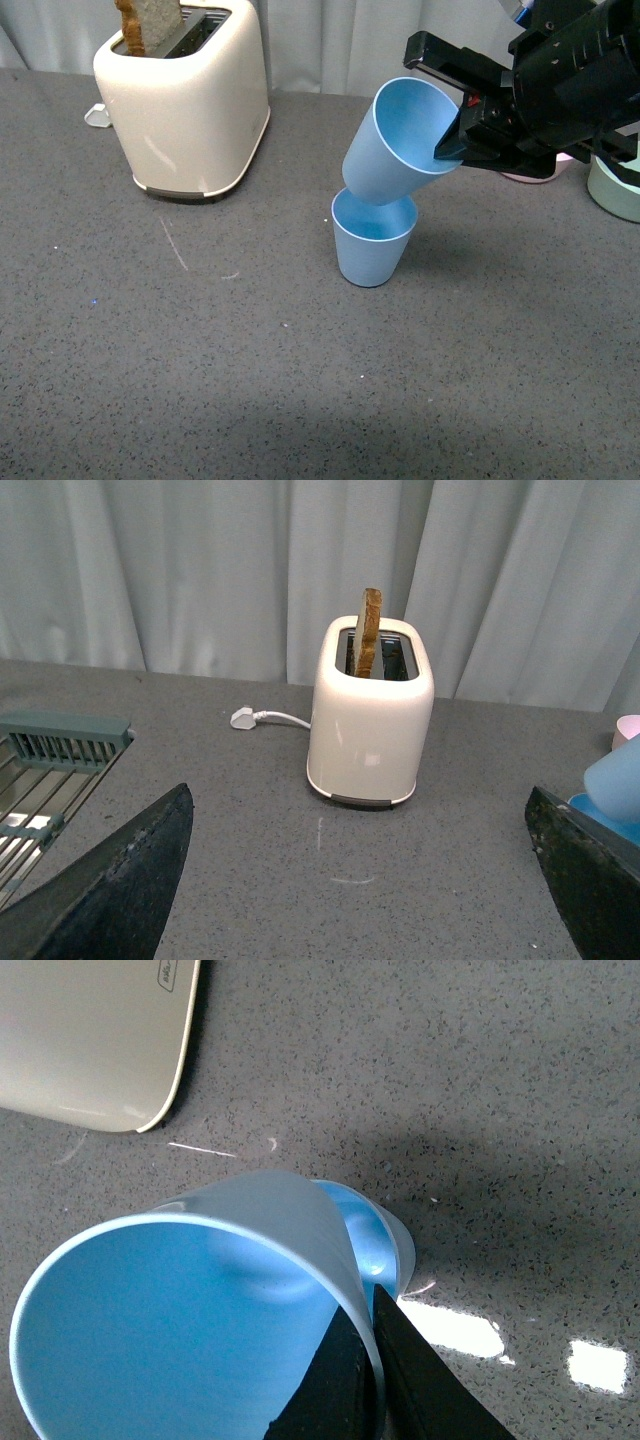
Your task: Stack blue cups with both arms
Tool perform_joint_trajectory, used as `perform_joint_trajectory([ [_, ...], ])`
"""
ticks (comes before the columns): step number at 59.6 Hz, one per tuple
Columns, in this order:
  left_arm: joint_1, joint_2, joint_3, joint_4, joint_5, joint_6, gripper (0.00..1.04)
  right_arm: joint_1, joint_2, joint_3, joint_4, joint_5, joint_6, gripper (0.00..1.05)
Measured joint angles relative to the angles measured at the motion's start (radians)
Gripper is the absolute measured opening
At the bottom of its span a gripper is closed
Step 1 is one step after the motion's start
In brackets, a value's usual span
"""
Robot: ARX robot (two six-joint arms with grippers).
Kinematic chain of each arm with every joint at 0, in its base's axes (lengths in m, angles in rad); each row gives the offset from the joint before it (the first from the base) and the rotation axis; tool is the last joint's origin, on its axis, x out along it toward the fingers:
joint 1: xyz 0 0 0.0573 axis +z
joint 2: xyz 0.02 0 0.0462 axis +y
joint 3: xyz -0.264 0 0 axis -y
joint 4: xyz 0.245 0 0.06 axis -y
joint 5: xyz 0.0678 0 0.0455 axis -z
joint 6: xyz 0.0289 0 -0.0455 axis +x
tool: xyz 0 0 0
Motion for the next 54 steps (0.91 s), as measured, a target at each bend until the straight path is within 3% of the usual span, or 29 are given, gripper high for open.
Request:
perform_joint_trajectory([
  [9, 0.000, 0.000, 0.000, 0.000, 0.000, 0.000, 0.98, 0.006, 0.007, 0.005, -0.007, -0.005, 0.002, 0.01],
  [19, 0.000, 0.000, 0.000, 0.000, 0.000, 0.000, 0.98, 0.006, 0.006, 0.006, 0.023, 0.010, 0.013, 0.38],
  [26, 0.000, 0.000, 0.000, 0.000, 0.000, 0.000, 0.98, 0.004, -0.018, -0.003, 0.065, 0.093, -0.023, 0.57],
  [36, 0.000, 0.000, 0.000, 0.000, 0.000, 0.000, 0.98, 0.003, -0.039, -0.013, 0.095, 0.128, -0.055, 0.82],
  [37, 0.000, 0.000, 0.000, 0.000, 0.000, 0.000, 0.98, 0.005, -0.036, -0.025, 0.135, 0.153, -0.068, 0.82],
  [41, 0.000, 0.000, 0.000, 0.000, 0.003, 0.000, 0.98, 0.007, -0.021, -0.198, 0.584, 0.409, -0.229, 0.68],
  [43, 0.000, 0.000, 0.000, 0.000, -0.001, 0.000, 0.98, -0.006, -0.022, -0.325, 0.850, 0.473, -0.314, 0.59],
  [47, 0.000, 0.000, 0.000, -0.001, -0.003, 0.000, 0.98, -0.037, -0.063, -0.454, 1.100, 0.475, -0.378, 0.47],
  [54, 0.000, 0.000, 0.000, -0.002, -0.002, 0.000, 0.98, -0.084, -0.200, -0.574, 1.241, 0.442, -0.425, 0.27],
])
